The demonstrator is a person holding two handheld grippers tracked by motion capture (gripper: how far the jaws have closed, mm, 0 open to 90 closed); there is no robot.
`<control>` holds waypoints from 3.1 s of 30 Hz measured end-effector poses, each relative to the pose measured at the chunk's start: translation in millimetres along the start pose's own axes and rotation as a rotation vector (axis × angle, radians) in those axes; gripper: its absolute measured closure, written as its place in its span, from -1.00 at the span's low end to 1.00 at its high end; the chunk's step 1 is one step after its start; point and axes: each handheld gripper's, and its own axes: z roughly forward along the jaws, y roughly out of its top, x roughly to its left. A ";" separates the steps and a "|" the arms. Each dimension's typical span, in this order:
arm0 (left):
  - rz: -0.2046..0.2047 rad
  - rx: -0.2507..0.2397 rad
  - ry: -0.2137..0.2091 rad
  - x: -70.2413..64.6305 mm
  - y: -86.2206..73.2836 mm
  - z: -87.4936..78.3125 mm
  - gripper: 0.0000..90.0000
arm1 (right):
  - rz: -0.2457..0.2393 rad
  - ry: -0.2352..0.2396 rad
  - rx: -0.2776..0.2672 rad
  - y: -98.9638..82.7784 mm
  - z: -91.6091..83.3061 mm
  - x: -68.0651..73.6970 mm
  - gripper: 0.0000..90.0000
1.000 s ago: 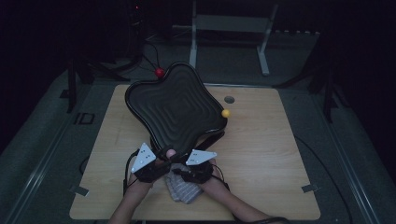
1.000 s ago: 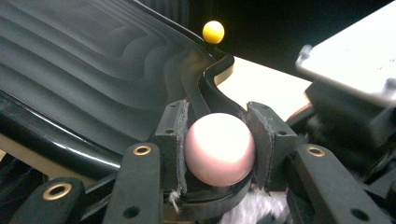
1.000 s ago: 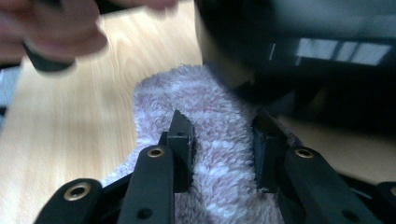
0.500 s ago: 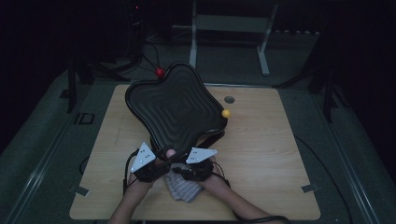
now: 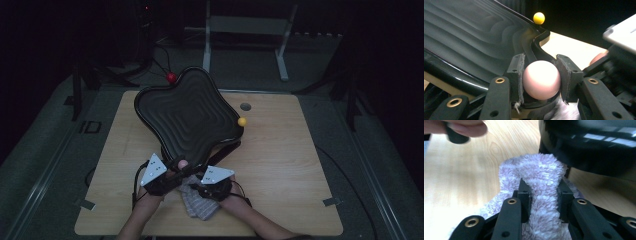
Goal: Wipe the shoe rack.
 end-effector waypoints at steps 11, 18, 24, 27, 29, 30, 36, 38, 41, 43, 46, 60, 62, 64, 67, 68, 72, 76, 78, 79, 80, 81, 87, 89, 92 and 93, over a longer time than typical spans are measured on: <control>0.006 0.020 -0.060 -13.6 3.4 5.7 0.32 | 0.043 0.003 -0.044 -8.9 -64.2 -12.8 0.60; 0.029 0.028 -0.107 -33.2 7.0 18.1 0.32 | 0.099 -0.017 -0.028 -22.9 -91.0 -24.9 0.60; 0.051 0.038 -0.152 -49.1 10.9 30.2 0.29 | 0.152 -0.037 -0.045 -30.6 -105.8 -33.4 0.60; 0.059 0.044 -0.162 -53.9 12.9 34.6 0.28 | 0.165 -0.038 -0.042 -34.5 -110.5 -33.1 0.60; 0.050 0.045 -0.176 -54.1 13.8 34.4 0.22 | 0.174 -0.040 -0.045 -37.2 -114.0 -33.6 0.60; 0.042 0.032 -0.179 -53.3 13.6 32.7 0.20 | 0.177 -0.040 -0.046 -38.0 -115.1 -33.7 0.60; 0.034 -0.096 -0.102 -50.1 15.4 7.1 0.15 | 0.198 -0.045 -0.045 -43.6 -120.8 -34.9 0.60; 0.064 -0.103 -0.054 -51.9 11.8 -3.6 0.33 | 0.199 -0.048 -0.045 -43.9 -122.2 -35.4 0.60; 0.073 -0.082 0.004 -55.9 0.5 -16.4 0.76 | 0.198 -0.052 -0.052 -42.8 -125.6 -35.7 0.60; 0.053 -0.060 0.037 -59.0 -12.1 -20.7 0.95 | 0.199 -0.055 -0.058 -41.1 -128.3 -35.6 0.60; 0.013 -0.006 0.041 -60.9 -26.2 -17.4 0.99 | 0.199 -0.061 -0.065 -39.9 -133.8 -33.9 0.60; -0.061 0.103 0.048 -68.7 -50.2 33.1 0.99 | 0.242 -0.108 -0.085 -47.7 -147.6 -40.0 0.60; -0.068 0.099 0.039 -70.2 -50.0 38.2 0.98 | 0.239 -0.108 -0.082 -48.4 -147.5 -39.5 0.60; -0.078 0.092 0.034 -72.3 -49.8 43.4 0.97 | 0.243 -0.108 -0.080 -48.9 -147.6 -39.4 0.60; -0.059 0.086 0.023 -76.5 -48.0 51.1 0.92 | 0.246 -0.109 -0.084 -49.0 -148.6 -39.2 0.60; -0.053 0.085 0.018 -77.4 -47.3 54.0 0.92 | 0.243 -0.110 -0.083 -49.1 -149.1 -39.1 0.60; -0.044 0.083 0.003 -80.4 -44.3 69.5 0.92 | 0.253 -0.116 -0.085 -50.6 -151.2 -39.9 0.60; -0.034 0.077 -0.014 -86.2 -41.3 82.6 0.92 | 0.254 -0.117 -0.085 -51.5 -154.9 -38.3 0.60; -0.019 0.075 -0.039 -89.7 -40.0 88.9 0.92 | 0.255 -0.119 -0.092 -52.3 -158.1 -36.9 0.60; -0.013 0.075 -0.053 -91.5 -39.0 92.5 0.88 | 0.254 -0.122 -0.093 -52.9 -159.6 -36.5 0.60; -0.008 0.070 -0.056 -93.3 -38.2 96.5 0.85 | 0.252 -0.126 -0.092 -53.7 -160.6 -36.6 0.60; -0.007 0.068 -0.071 -94.6 -37.1 101.1 0.85 | 0.256 -0.127 -0.090 -54.6 -161.1 -36.9 0.60; -0.003 0.067 -0.079 -89.3 -36.6 93.3 0.82 | 0.262 -0.126 -0.091 -56.3 -161.0 -38.0 0.60; 0.000 0.064 -0.055 -81.4 -39.2 82.9 0.76 | 0.263 -0.122 -0.096 -56.1 -161.4 -38.1 0.60; -0.007 0.073 0.003 -62.0 -44.8 65.1 0.72 | 0.268 -0.115 -0.103 -55.1 -161.5 -38.3 0.60; -0.005 0.075 0.018 -54.1 -45.8 59.2 0.72 | 0.267 -0.114 -0.103 -54.6 -161.5 -37.8 0.60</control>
